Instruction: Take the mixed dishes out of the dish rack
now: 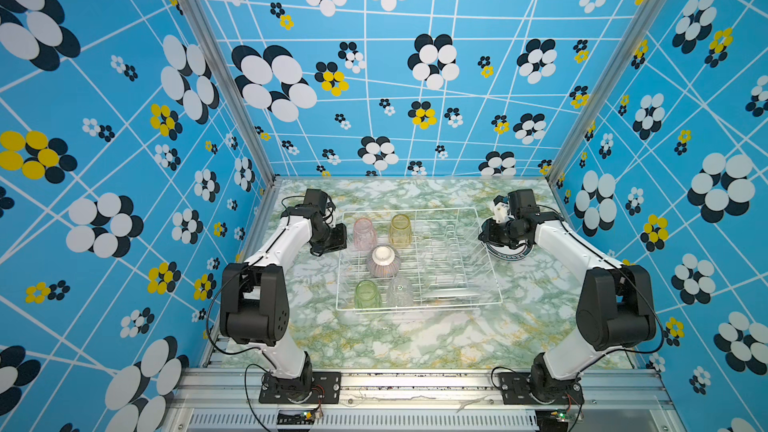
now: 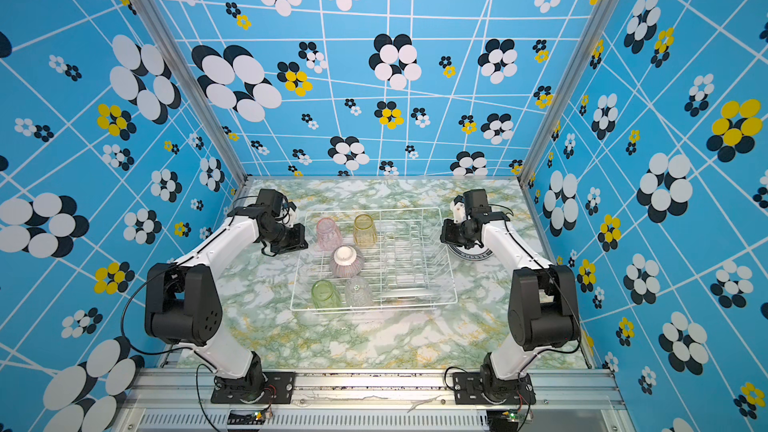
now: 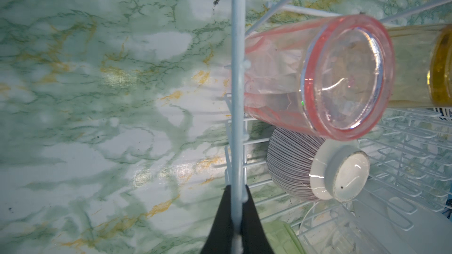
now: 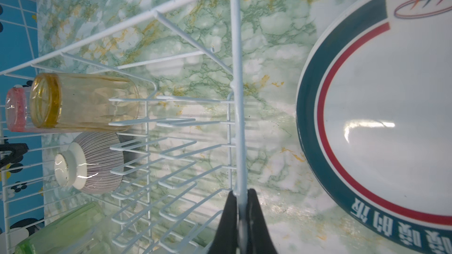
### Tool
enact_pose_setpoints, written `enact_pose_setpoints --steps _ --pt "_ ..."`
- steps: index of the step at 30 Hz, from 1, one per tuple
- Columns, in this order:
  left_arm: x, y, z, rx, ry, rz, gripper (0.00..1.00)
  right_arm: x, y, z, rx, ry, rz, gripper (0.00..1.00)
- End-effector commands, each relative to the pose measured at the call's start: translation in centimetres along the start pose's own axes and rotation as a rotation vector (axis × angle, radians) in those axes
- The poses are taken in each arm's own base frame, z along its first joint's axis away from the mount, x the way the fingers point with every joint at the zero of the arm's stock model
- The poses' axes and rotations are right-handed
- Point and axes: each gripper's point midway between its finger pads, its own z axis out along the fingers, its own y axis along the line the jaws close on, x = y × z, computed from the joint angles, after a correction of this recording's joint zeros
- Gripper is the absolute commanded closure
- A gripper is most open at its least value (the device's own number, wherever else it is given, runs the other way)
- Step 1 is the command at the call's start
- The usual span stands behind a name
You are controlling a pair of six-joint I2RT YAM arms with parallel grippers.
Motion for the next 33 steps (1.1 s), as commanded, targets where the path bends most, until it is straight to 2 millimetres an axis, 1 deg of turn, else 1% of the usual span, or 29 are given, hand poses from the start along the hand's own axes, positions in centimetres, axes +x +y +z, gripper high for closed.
enact_pose_setpoints --steps 1,6,10,14,17,21,23,28,29,30,31,33 --pt "-2.0 -1.9 0.2 0.055 -0.045 0.098 0.96 -2.6 2.6 0.0 -0.061 -0.057 -0.033 1.0" --pt "-2.9 -2.1 0.4 0.055 -0.054 0.106 0.96 -4.0 2.7 0.5 -0.053 -0.067 -0.042 1.0" --pt "-3.4 -1.9 0.5 0.041 -0.059 0.114 0.95 -4.4 2.8 0.8 -0.056 -0.061 -0.042 1.0" --pt "-4.3 -2.1 0.5 0.048 -0.066 0.123 0.95 -4.7 2.3 1.0 -0.028 -0.062 -0.055 1.0" --pt "-4.4 -2.2 0.6 0.054 -0.068 0.12 0.94 -4.8 2.3 1.2 -0.027 -0.051 -0.058 1.0" --pt "-4.0 -1.7 0.5 0.029 -0.068 0.122 0.86 -4.4 2.5 1.1 -0.038 -0.044 -0.062 1.0" --pt "-3.8 -1.3 0.4 0.002 -0.068 0.123 0.78 -4.1 2.4 1.0 -0.034 -0.043 -0.066 1.0" --pt "-3.5 -0.7 -0.3 -0.034 -0.078 0.128 0.62 -3.9 2.4 0.5 -0.03 -0.044 -0.08 1.0" --pt "-3.5 -0.6 -0.5 -0.043 -0.085 0.128 0.58 -3.9 2.5 0.4 -0.032 -0.045 -0.084 0.94" --pt "-3.5 -0.5 -0.7 -0.051 -0.09 0.128 0.58 -4.0 2.5 0.2 -0.031 -0.05 -0.085 0.86" --pt "-3.6 -0.4 -1.0 -0.063 -0.103 0.127 0.52 -4.1 2.6 0.1 -0.033 -0.055 -0.087 0.79" --pt "-3.7 0.0 -1.8 -0.087 -0.133 0.126 0.48 -4.3 2.8 -0.4 -0.034 -0.069 -0.094 0.65"
